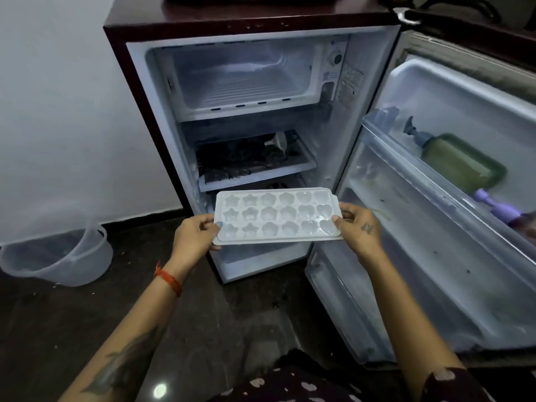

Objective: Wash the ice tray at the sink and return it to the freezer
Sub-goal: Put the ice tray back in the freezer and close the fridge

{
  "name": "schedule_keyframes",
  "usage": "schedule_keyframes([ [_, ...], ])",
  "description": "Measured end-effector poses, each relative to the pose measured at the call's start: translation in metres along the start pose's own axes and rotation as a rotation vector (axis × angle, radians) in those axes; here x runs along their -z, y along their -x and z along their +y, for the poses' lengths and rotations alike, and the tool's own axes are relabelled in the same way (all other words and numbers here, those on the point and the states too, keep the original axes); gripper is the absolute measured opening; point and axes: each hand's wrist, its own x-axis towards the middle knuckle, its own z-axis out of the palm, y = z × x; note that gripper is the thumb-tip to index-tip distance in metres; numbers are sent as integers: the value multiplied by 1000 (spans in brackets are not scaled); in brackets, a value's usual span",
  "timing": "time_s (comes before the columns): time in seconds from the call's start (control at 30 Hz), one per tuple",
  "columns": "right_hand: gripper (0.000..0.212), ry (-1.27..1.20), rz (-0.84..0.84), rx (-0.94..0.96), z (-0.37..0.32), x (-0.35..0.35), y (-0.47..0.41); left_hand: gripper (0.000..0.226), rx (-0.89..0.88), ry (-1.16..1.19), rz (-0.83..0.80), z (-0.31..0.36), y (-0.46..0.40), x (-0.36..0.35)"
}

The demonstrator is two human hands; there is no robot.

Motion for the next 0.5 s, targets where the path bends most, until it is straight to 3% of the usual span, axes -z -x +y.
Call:
schedule_keyframes([
  [0.23, 30, -2, -50, 42, -21, -16, -63, 15, 37, 86, 73, 16, -42, -5],
  [0.5, 28, 41, -133, 129, -49, -28, -137, 21, 90, 137, 168, 45, -90, -10],
])
